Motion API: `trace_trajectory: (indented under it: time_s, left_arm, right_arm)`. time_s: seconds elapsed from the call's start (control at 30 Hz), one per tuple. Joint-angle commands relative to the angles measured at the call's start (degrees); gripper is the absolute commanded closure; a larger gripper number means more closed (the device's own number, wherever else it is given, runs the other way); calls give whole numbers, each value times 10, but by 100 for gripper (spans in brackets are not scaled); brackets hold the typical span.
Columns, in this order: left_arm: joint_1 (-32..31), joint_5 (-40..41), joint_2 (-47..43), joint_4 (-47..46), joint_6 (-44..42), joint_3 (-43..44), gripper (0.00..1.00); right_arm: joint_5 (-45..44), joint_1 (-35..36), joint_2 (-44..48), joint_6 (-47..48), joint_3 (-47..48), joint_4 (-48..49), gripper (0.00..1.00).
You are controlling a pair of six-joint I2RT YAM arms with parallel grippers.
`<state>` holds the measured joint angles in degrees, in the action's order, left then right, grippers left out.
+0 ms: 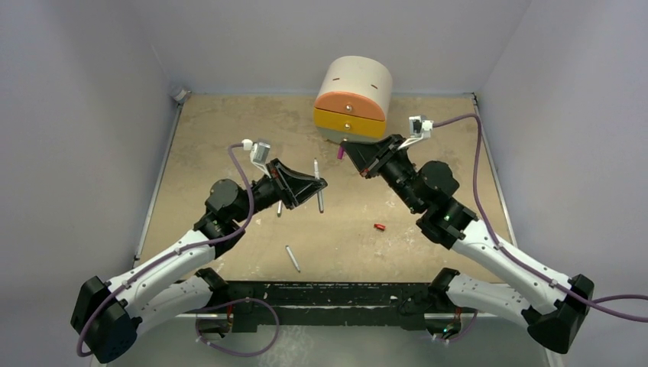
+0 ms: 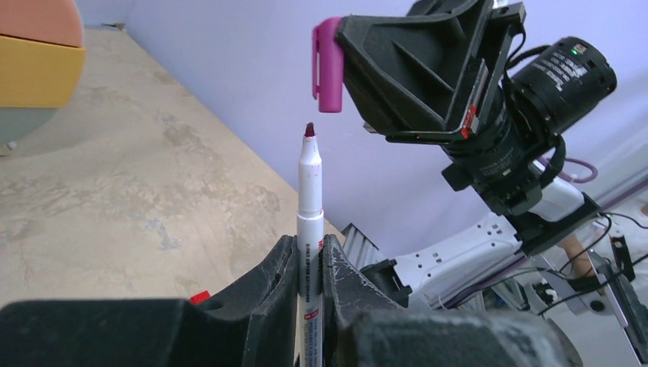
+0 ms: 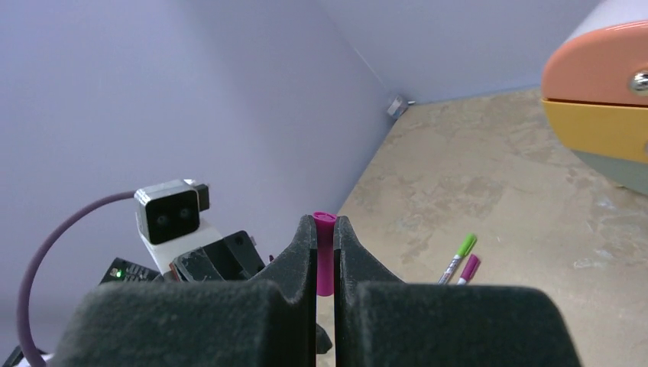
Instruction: Insert the pens into the pen caps
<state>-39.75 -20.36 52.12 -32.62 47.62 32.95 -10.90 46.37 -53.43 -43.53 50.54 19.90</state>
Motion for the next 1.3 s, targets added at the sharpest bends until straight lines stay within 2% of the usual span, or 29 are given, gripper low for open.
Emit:
trace_trajectory:
  time_s: [0.0,0.13,0.47,1.27]
  left_arm:
    - [-3,-50,10,-44,6,19,100]
    - [-4,-62,20,-39,1,22,100]
    - [-4,-57,17,53,-57,52,100]
    - [-4,-50,9,98,-82,75,100]
  right_arm:
    - [52,-1,-17,33,19,75,100]
    - [63,-1,-33,48,32,89,100]
    - [86,-1,-58,65,44,107,100]
    - [113,-1,-76,54,39,116,100]
